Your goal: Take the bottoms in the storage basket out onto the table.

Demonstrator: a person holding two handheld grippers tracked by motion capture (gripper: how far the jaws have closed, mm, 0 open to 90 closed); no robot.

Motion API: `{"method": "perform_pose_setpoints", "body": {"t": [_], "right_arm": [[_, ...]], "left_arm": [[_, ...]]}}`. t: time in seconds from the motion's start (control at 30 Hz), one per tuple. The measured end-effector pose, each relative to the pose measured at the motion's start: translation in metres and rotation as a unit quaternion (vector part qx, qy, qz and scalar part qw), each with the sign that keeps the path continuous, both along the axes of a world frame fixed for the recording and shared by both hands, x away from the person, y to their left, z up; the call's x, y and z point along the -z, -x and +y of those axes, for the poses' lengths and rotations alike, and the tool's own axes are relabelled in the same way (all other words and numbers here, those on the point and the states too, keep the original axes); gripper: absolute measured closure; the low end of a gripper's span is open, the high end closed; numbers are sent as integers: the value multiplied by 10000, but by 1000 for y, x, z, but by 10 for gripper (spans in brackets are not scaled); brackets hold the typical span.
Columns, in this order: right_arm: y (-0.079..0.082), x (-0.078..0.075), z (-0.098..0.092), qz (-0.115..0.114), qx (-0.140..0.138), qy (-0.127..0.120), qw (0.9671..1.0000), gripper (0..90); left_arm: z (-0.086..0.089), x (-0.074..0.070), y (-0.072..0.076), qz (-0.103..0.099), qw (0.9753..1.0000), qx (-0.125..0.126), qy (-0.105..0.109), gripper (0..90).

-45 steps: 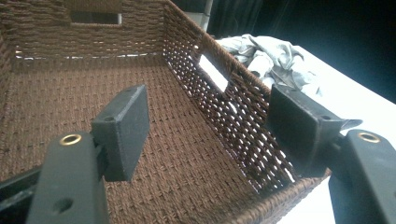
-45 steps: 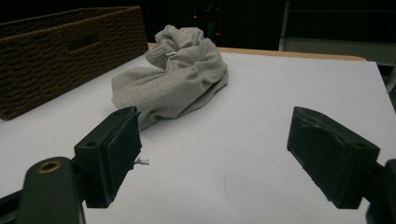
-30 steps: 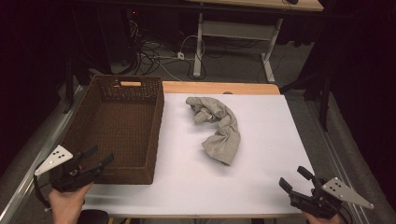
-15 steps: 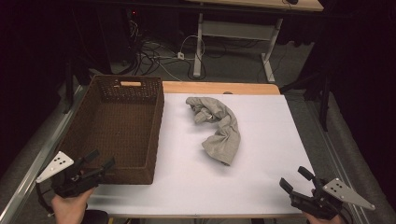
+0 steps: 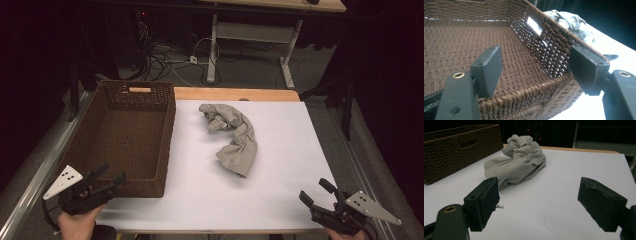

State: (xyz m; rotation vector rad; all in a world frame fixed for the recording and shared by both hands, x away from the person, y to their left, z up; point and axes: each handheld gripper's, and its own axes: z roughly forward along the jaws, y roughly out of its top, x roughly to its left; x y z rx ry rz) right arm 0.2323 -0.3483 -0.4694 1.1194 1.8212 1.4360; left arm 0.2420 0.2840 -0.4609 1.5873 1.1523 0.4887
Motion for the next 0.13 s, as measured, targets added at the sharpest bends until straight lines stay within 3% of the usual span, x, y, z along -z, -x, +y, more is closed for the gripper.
{"method": "perform_pose_setpoints", "body": {"t": [0.13], "right_arm": [[0, 0, 0, -2, -1, 0, 10000, 182]], "left_arm": [[0, -1, 0, -12, 10000, 20, 2, 271]]}}
